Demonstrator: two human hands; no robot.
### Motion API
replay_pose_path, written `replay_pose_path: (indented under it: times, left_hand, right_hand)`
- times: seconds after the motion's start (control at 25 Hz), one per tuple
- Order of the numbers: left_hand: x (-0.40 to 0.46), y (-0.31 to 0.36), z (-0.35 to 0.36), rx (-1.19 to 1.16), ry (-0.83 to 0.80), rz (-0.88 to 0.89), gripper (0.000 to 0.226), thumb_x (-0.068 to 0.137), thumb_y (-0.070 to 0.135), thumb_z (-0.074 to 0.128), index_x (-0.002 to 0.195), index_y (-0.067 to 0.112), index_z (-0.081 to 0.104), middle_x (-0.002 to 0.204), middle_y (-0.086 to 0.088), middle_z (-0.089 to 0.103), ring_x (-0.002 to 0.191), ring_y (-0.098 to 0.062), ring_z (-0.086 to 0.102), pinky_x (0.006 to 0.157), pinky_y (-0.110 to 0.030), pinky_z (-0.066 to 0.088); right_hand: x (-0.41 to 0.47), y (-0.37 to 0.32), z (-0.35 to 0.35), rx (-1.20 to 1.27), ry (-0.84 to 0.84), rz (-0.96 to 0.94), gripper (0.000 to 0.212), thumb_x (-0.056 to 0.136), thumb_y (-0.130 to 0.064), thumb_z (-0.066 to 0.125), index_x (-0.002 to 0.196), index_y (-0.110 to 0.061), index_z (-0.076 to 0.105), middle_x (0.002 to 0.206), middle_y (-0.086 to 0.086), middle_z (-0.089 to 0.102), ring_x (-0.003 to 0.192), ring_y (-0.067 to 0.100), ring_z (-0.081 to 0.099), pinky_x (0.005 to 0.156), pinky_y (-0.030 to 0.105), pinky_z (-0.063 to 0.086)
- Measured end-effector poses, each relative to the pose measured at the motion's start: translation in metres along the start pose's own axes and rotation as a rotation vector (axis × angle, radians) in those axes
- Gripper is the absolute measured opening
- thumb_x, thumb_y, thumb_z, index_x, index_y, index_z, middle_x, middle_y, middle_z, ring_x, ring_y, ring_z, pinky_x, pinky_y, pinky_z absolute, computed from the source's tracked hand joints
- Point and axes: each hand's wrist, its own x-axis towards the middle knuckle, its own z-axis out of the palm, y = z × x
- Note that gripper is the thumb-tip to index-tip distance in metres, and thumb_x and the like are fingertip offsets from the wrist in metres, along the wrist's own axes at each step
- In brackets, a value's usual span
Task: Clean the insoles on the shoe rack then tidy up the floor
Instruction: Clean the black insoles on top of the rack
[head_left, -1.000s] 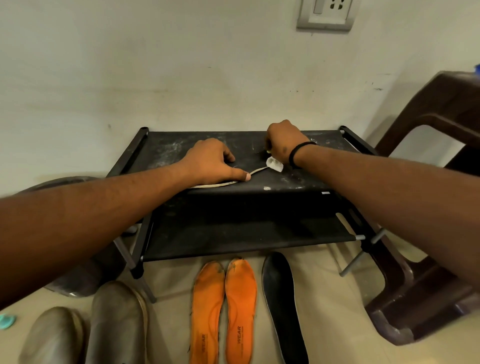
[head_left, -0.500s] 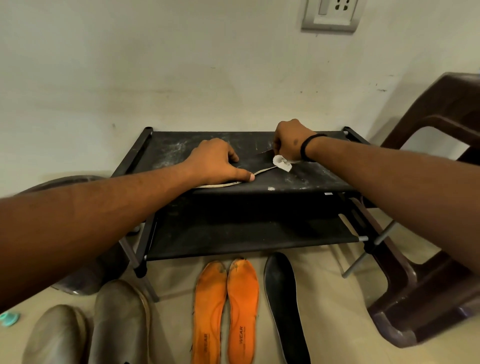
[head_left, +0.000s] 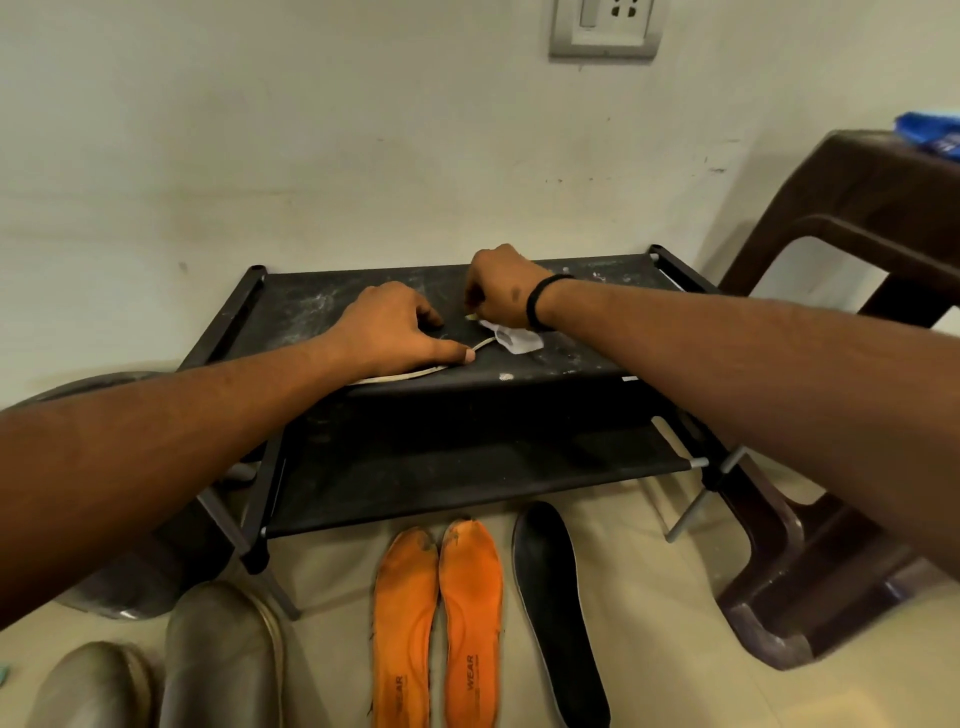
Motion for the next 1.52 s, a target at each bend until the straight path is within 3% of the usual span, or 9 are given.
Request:
replay_pose_path:
  times: [0.16, 0.48, 0.68, 0.88, 1.0, 1.12, 1.32, 1.4, 1.52]
  left_hand:
    - [-0.001, 0.002, -0.001, -0.013, 0.007, -0.001, 0.067, 0.069, 0.065, 0.078, 0.114, 0.014, 0.075, 0.112, 0.001, 0.074, 0.103, -0.015, 0.066, 0.095, -0.039, 0.054]
    - [-0.002, 0.001, -0.001, -0.012, 0.004, 0.023, 0.07, 0.069, 0.064, 0.078, 0.116, 0.012, 0.075, 0.111, 0.0, 0.075, 0.101, -0.014, 0.069, 0.093, -0.039, 0.056]
    - [-0.005, 0.003, -0.001, -0.008, 0.003, 0.015, 0.067, 0.07, 0.065, 0.077, 0.113, 0.015, 0.075, 0.108, 0.001, 0.074, 0.098, -0.013, 0.067, 0.092, -0.038, 0.056]
    - [0.006, 0.008, -0.013, -0.068, -0.023, -0.034, 0.053, 0.065, 0.073, 0.076, 0.083, 0.022, 0.076, 0.084, 0.009, 0.073, 0.081, -0.009, 0.067, 0.077, -0.034, 0.056]
    - [0.021, 0.02, -0.009, -0.049, -0.019, -0.01, 0.048, 0.073, 0.062, 0.078, 0.097, 0.021, 0.075, 0.088, 0.009, 0.07, 0.088, -0.011, 0.066, 0.082, -0.033, 0.054]
    - [0.034, 0.032, -0.004, -0.032, -0.05, -0.017, 0.051, 0.075, 0.052, 0.082, 0.11, 0.017, 0.07, 0.082, 0.013, 0.061, 0.09, -0.013, 0.063, 0.087, -0.033, 0.053]
    - [0.045, 0.041, -0.017, -0.202, -0.123, -0.081, 0.022, 0.078, 0.038, 0.084, 0.084, 0.018, 0.078, 0.086, 0.002, 0.074, 0.091, -0.017, 0.069, 0.08, -0.033, 0.055]
    - [0.046, 0.046, -0.037, -0.272, -0.054, -0.111, 0.02, 0.08, 0.036, 0.082, 0.079, 0.016, 0.079, 0.082, -0.003, 0.075, 0.085, -0.021, 0.071, 0.08, -0.038, 0.057]
    - [0.049, 0.05, -0.076, -0.394, 0.226, -0.161, 0.022, 0.086, 0.035, 0.077, 0.085, 0.012, 0.079, 0.082, -0.004, 0.074, 0.079, -0.019, 0.07, 0.076, -0.035, 0.056]
  right_hand:
    - [-0.003, 0.018, -0.009, -0.077, 0.005, 0.138, 0.011, 0.084, -0.005, 0.061, 0.088, -0.005, 0.072, 0.092, 0.015, 0.071, 0.085, 0.029, 0.065, 0.076, 0.036, 0.057]
    - [-0.034, -0.003, -0.01, 0.195, -0.161, -0.052, 0.015, 0.08, -0.005, 0.067, 0.082, -0.015, 0.078, 0.081, -0.003, 0.074, 0.076, 0.009, 0.067, 0.07, 0.023, 0.056]
    - [-0.024, 0.025, -0.012, 0.062, -0.047, 0.098, 0.014, 0.083, -0.005, 0.065, 0.08, -0.013, 0.075, 0.083, 0.001, 0.071, 0.086, 0.018, 0.066, 0.069, 0.025, 0.048]
    - [-0.035, 0.048, -0.026, 0.439, 0.123, 0.118, 0.009, 0.081, -0.006, 0.074, 0.089, -0.009, 0.078, 0.087, 0.003, 0.075, 0.078, 0.012, 0.068, 0.073, 0.027, 0.058]
    - [-0.049, 0.052, -0.033, 0.695, 0.078, 0.108, 0.01, 0.082, -0.004, 0.074, 0.092, -0.003, 0.076, 0.081, 0.006, 0.074, 0.065, 0.007, 0.067, 0.06, 0.02, 0.055]
    - [-0.056, 0.049, -0.026, 0.687, 0.005, 0.13, 0.009, 0.082, -0.002, 0.073, 0.091, -0.002, 0.076, 0.075, 0.003, 0.072, 0.058, 0.002, 0.065, 0.056, 0.018, 0.051]
    - [-0.057, 0.037, -0.03, 0.663, 0.02, 0.112, 0.009, 0.082, -0.003, 0.072, 0.091, -0.003, 0.076, 0.082, 0.006, 0.074, 0.072, 0.012, 0.069, 0.062, 0.022, 0.056]
    - [-0.056, 0.033, -0.043, 0.708, 0.117, 0.087, 0.009, 0.081, -0.005, 0.074, 0.09, -0.004, 0.076, 0.085, 0.008, 0.074, 0.08, 0.018, 0.071, 0.069, 0.029, 0.06]
    - [-0.056, 0.026, -0.06, 0.762, 0.251, 0.037, 0.012, 0.082, -0.004, 0.074, 0.093, -0.004, 0.075, 0.091, 0.009, 0.074, 0.084, 0.018, 0.071, 0.073, 0.028, 0.061]
